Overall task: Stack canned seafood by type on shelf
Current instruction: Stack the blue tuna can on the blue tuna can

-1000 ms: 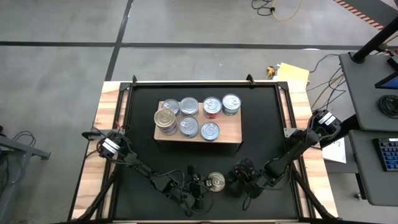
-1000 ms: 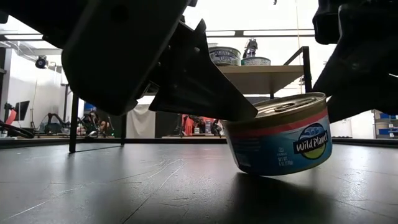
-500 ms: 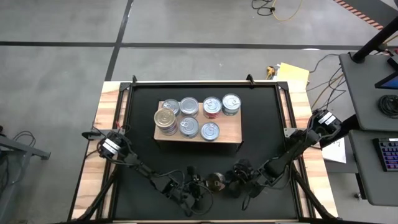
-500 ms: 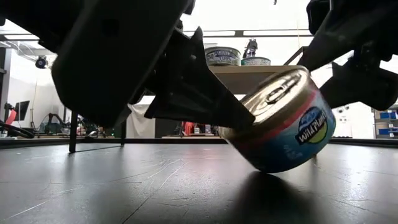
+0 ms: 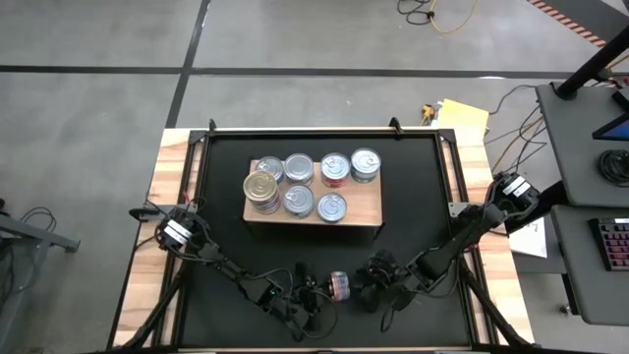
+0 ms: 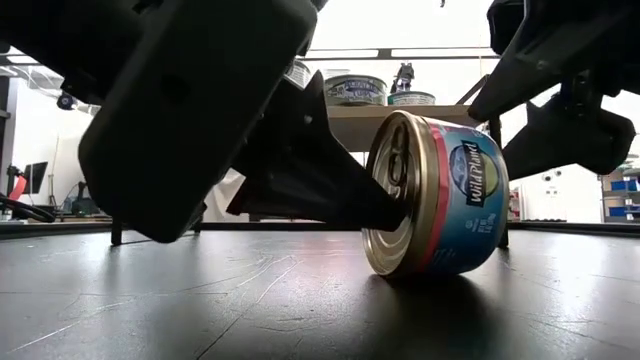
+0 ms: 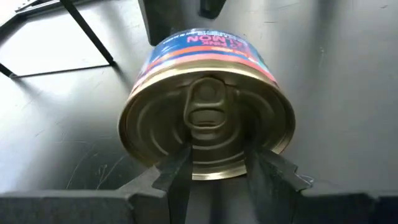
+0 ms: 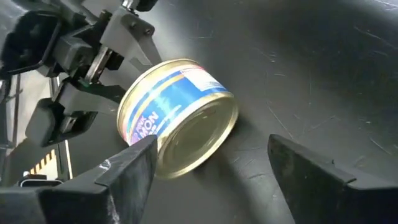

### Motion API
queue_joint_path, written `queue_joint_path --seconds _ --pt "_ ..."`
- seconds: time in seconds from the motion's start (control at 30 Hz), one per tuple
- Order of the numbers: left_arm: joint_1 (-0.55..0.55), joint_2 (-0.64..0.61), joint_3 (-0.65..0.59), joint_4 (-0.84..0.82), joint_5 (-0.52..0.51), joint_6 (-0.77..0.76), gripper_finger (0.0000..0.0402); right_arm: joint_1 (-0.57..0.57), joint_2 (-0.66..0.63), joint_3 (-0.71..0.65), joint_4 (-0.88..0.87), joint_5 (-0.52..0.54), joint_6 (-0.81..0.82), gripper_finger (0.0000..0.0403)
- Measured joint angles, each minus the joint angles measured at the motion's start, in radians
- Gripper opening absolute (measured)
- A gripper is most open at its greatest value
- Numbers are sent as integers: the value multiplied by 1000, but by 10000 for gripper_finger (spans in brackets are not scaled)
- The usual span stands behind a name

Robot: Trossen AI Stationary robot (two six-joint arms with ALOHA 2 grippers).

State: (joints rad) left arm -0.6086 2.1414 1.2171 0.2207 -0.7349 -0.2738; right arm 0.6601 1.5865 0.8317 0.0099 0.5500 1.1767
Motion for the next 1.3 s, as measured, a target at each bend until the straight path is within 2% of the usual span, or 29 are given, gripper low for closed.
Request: queue_joint_path --seconds 0.4,0.67,0.9,1.17,1.3 --pt "-1 -2 2 48 -4 -1 131 0 0 107 -100 -38 -89 357" --pt "-1 27 4 181 41 0 131 0 24 129 -137 -80 -27 361" --pt "5 64 14 260 40 8 131 -2 112 203 -147 -143 -34 361" --pt "11 65 44 266 34 52 131 -21 186 352 -473 -97 -37 354" --pt "10 69 45 258 35 55 131 -20 211 393 -553 -86 -60 340"
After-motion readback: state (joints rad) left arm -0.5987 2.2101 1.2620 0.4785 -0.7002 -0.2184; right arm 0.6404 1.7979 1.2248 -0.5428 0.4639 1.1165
